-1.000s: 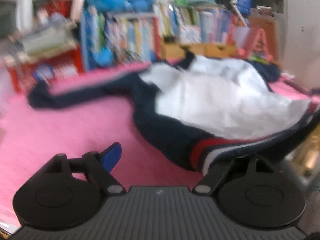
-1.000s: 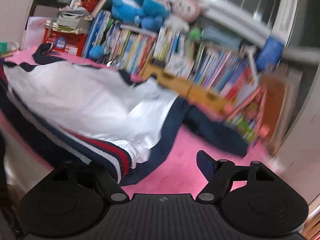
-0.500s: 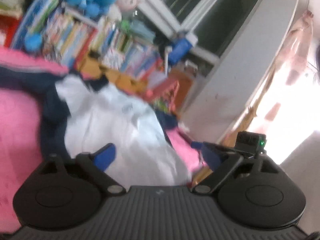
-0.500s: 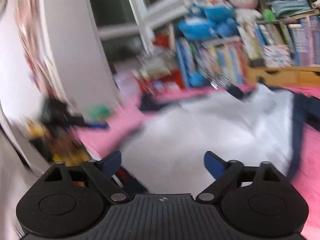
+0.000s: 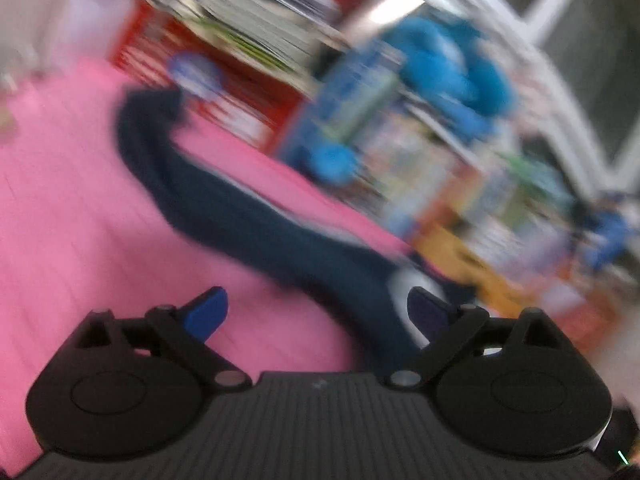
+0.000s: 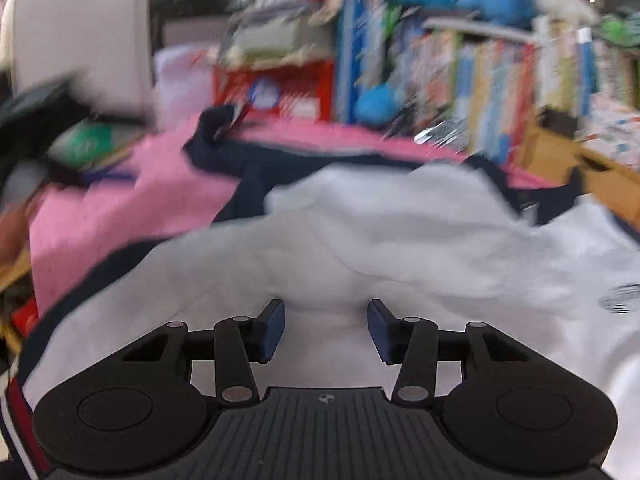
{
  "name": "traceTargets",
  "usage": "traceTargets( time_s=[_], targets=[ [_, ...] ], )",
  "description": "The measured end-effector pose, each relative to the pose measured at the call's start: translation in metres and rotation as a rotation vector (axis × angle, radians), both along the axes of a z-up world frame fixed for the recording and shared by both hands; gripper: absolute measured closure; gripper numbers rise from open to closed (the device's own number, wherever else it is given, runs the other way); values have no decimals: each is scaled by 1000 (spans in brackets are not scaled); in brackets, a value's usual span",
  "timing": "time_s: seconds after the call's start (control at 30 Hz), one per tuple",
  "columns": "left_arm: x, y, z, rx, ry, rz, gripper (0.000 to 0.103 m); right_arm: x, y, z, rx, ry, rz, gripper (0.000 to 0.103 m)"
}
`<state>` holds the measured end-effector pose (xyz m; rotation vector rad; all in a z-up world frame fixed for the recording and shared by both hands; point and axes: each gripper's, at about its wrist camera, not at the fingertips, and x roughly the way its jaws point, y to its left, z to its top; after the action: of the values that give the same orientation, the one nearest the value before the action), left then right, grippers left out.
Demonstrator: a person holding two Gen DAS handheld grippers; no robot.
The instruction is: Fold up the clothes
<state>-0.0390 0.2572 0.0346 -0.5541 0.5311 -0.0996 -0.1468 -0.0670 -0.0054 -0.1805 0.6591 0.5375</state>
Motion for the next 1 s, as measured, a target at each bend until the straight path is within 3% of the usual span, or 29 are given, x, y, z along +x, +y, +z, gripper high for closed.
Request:
traceTargets(
  time_s=[0.1,0.17,0.27,0.33,0.4,0.47,0.53,0.57,0.6,0.67,0.73,0.8,0.93,1.0],
  targets=[
    [53,20,-4,185,31,108,6,-7,12,-12,-23,-25,43,51],
    [88,32,-11,249,63,171,6,-9,11,-14,-5,-25,48,48],
    [124,65,-25,246,87,320,7,-8,10,-16,16,-8,55,38],
    [144,80,-31,242,93,421,19,-7,13,-16,9,-6,67,33],
    [161,85,-34,251,100,506,21,-7,15,-16,8,-3,72,30],
    [172,89,-39,241,123,512,22,-7,15,-16,13,6,79,25],
    [180,90,-44,230,149,486,28,-7,17,-16,10,10,91,20],
    [182,83,-42,254,143,459,38,-6,18,-16,8,12,96,16],
    [183,75,-40,268,136,410,57,-6,19,-17,7,15,102,15],
    [185,54,-38,309,136,284,63,-4,21,-18,5,19,109,12],
    [175,27,-31,417,94,154,78,-4,21,-18,6,21,111,11],
    [155,1,-22,524,18,32,85,-3,21,-18,7,22,113,10],
    [93,-64,-1,692,-164,-250,83,-3,22,-19,10,26,116,9],
    [63,-92,1,731,-207,-426,75,-3,22,-19,10,25,115,9]
  ],
)
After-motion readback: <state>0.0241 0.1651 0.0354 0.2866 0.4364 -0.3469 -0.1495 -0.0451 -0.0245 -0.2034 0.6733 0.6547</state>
